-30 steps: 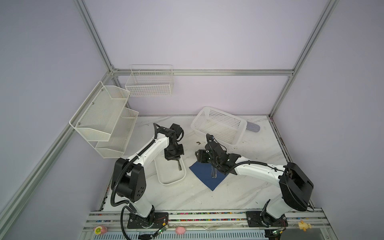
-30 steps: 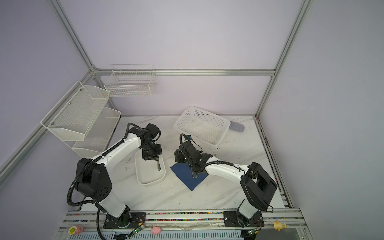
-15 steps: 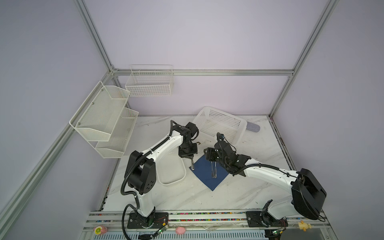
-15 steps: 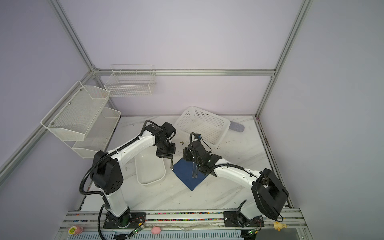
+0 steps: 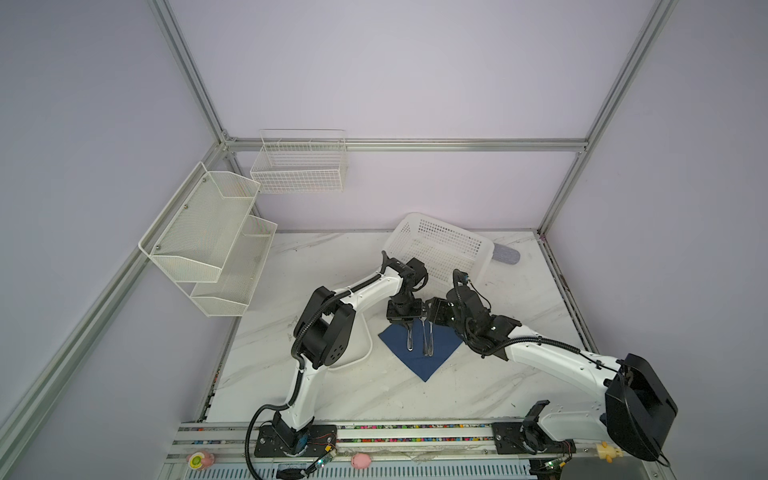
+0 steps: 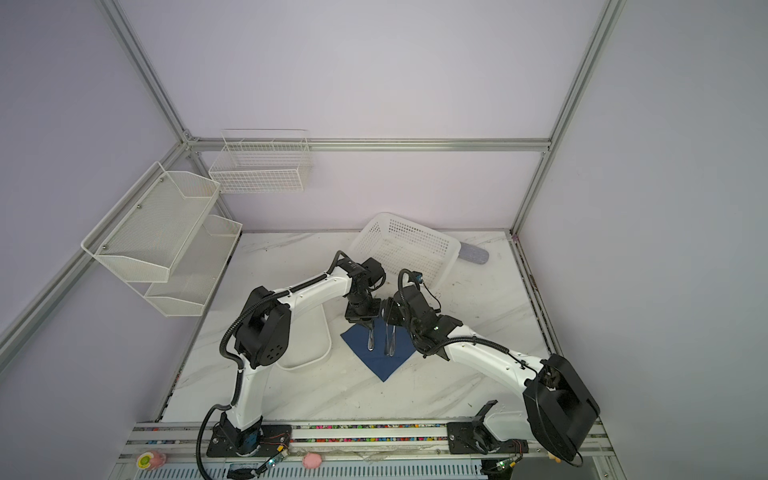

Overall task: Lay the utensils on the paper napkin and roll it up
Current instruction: 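Carry the knife over the napkin with the left gripper while the right draws back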

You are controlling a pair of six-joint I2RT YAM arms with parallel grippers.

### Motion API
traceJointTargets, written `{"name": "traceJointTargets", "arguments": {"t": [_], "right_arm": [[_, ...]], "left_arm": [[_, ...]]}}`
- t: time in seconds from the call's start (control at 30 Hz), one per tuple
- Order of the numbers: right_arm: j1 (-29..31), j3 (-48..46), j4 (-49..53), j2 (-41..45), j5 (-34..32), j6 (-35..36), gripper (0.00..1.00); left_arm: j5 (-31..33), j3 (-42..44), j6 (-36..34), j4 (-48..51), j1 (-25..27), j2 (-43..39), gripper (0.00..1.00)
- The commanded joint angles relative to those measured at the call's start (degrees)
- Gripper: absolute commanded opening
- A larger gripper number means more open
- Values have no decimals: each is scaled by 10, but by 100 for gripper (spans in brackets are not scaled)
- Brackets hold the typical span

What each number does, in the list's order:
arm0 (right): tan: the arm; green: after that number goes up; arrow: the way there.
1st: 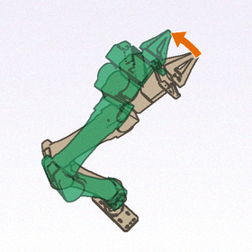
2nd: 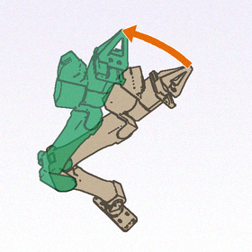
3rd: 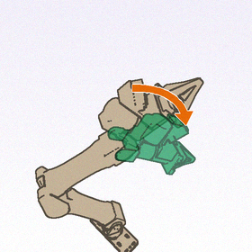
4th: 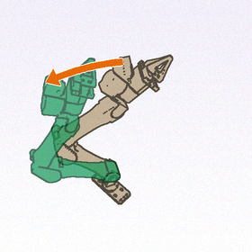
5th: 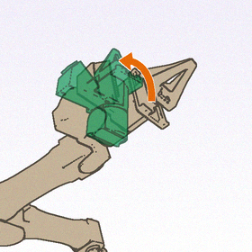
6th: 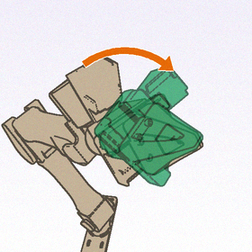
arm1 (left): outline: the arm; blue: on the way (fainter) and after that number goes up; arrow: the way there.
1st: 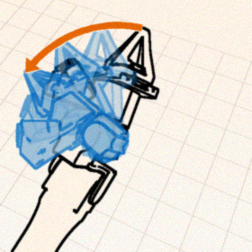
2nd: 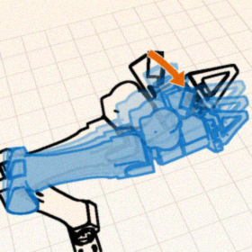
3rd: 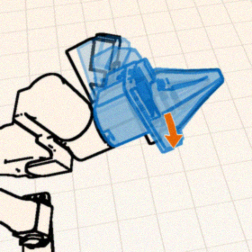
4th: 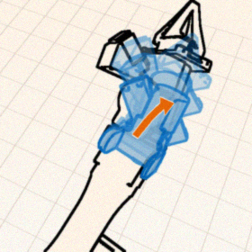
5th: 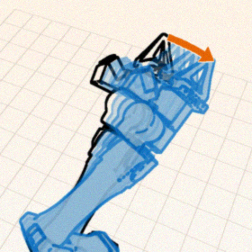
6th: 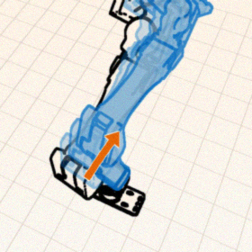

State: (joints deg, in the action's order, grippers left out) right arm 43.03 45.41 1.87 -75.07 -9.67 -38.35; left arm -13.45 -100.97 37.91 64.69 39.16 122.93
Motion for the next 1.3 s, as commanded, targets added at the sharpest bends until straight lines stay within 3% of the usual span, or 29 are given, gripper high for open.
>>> {"name": "traceJointTargets", "arguments": {"t": [0.0,1.27], "right_arm": [[-5,-10,15,13,-11,-11,61],[-8,-12,13,8,-11,-11,61]], "left_arm": [[-20,-48,4,-15,3,-5,9],[-44,-5,15,-47,10,37,11]]}}
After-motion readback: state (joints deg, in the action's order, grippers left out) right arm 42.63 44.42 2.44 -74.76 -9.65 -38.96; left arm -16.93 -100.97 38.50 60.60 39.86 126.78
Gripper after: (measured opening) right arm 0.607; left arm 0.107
